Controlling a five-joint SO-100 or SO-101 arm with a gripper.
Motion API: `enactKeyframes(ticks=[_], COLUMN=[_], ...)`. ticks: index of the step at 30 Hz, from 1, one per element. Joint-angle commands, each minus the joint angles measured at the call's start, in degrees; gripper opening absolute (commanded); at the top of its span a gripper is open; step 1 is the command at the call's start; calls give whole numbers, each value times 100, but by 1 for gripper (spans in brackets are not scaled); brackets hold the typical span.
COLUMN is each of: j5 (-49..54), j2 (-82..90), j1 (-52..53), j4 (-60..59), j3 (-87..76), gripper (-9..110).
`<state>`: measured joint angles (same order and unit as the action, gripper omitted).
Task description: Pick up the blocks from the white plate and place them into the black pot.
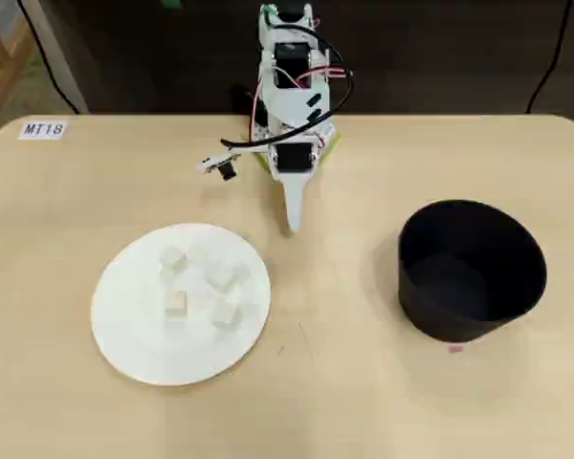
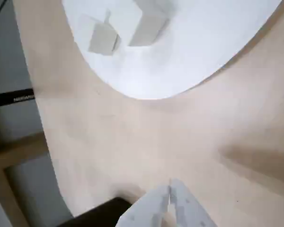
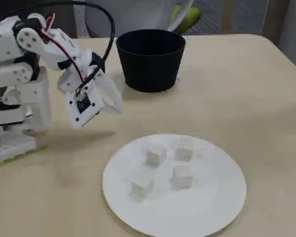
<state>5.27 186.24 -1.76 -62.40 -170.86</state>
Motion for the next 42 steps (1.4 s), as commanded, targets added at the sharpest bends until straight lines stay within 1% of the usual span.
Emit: enactKeyframes(ticks=[1, 16, 20, 22, 25, 29, 31, 36, 39, 42], j5=[-281, -325, -325, -475, -519, -431, -352, -387, -466, -545], j2=[18, 18, -18, -229, -1011, -2637, -3357, -4860, -5722, -6258], j1=[0, -18, 193, 475, 791, 1230, 1731, 2997, 3155, 3146], j4=[158, 264, 35, -211, -598, -1081, -1380, -1705, -1652, -1222], j3=[220, 325, 1187, 1687, 2479, 3639, 4201, 5080, 5414, 5423], gripper=[-2, -2, -2, -2, -2, -2, -2, -2, -2, -2])
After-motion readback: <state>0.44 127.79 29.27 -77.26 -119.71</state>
